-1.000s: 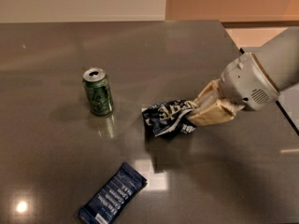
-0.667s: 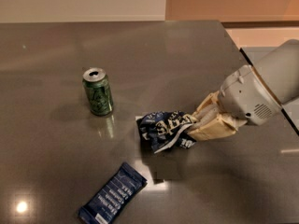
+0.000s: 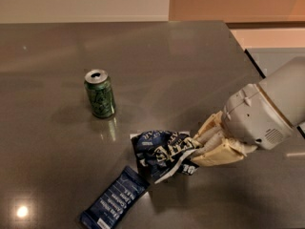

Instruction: Move blue chip bag near rxbar blueberry

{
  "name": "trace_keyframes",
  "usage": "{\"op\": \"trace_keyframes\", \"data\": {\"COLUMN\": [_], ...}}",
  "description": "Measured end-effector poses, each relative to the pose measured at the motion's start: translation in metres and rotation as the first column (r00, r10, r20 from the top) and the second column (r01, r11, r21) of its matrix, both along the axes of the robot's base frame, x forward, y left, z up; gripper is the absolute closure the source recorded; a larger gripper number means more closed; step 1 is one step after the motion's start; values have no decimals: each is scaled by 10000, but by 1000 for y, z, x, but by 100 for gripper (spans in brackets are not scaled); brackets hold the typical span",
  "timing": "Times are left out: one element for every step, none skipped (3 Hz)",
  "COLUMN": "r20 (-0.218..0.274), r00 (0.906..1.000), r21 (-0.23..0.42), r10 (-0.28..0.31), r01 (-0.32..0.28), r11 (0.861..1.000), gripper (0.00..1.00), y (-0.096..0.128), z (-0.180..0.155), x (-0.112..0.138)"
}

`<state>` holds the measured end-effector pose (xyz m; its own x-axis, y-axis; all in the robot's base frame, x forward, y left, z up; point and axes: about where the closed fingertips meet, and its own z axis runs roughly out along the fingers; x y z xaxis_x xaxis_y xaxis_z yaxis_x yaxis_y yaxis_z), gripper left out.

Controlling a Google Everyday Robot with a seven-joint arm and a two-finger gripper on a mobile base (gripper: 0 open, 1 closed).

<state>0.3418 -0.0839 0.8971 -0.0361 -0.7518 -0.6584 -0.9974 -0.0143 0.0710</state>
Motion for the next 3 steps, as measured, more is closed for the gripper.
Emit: {"op": "trace_keyframes", "data": {"r20": [-191, -333, -454], "r00": [9992, 9979, 9962], "r21": [-15, -28, -2], "r10": [343, 558, 747], "r01": [-344, -560, -748], "r11": [9994, 9984, 9972], "gripper": [82, 59, 36], "y": [4, 8, 12], "z": [-3, -5, -7], "x": [-17, -25, -31]}}
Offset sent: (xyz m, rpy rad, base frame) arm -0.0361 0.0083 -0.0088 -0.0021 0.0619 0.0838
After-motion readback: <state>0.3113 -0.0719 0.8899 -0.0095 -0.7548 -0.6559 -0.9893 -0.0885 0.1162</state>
